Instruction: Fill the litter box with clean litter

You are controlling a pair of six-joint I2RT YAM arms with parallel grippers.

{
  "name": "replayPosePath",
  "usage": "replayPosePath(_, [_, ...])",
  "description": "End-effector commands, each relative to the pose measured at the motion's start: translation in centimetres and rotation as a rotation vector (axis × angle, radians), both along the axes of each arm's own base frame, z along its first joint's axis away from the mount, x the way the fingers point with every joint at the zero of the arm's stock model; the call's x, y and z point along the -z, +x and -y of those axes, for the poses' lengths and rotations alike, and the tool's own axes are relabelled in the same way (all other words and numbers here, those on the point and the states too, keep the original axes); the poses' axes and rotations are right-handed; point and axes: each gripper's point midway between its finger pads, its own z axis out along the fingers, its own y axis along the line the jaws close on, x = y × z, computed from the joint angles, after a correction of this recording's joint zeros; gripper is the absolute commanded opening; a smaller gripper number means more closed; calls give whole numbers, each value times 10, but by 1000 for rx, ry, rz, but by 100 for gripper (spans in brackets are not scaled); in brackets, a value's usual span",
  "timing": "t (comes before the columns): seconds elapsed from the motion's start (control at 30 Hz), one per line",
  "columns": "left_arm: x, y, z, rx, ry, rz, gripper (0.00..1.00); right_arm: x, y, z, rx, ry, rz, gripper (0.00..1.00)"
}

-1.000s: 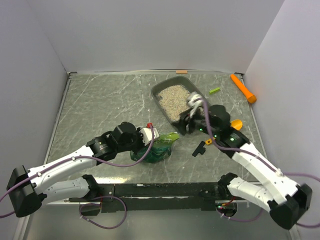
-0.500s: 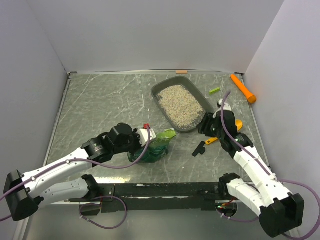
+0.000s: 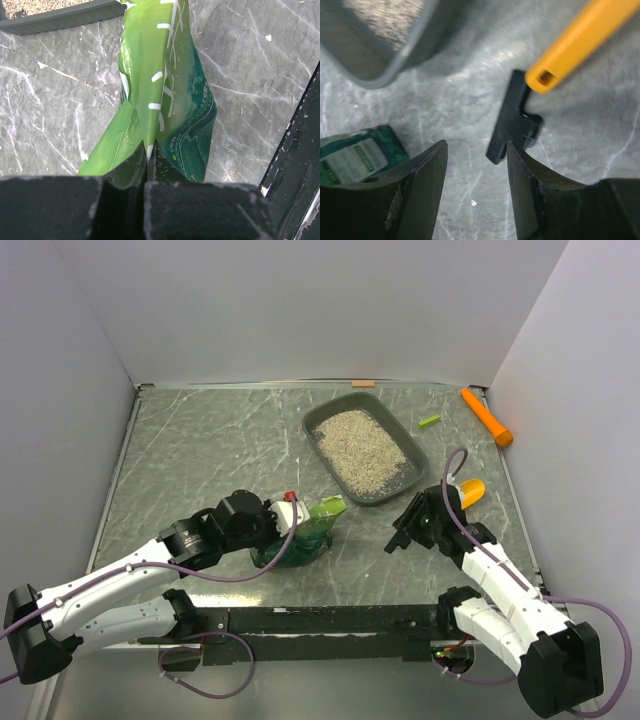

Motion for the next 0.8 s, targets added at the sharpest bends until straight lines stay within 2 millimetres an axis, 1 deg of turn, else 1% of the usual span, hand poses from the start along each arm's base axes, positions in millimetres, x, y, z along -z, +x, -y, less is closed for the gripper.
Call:
replayPosePath(0.0, [-37, 6, 10, -13, -97, 66, 1, 11, 1, 7, 108, 21, -21, 58])
replayPosePath(0.33, [-31, 7, 12, -12, -78, 49, 1, 28, -2, 15, 153, -13, -72, 57])
replayPosePath(0.43, [-29, 6, 12, -10, -75, 46, 1, 36, -4, 15, 159, -15, -93, 56])
replayPosePath(0.5, [-29, 7, 12, -12, -75, 47, 1, 36, -1, 15, 161, -10, -83, 55])
replayPosePath(0.7, [-27, 7, 13, -12, -70, 42, 1, 40, 1, 16, 167, -8, -79, 49])
replayPosePath(0.77, [-25, 7, 13, -10, -66, 41, 1, 42, 0, 16, 169, -7, -83, 43])
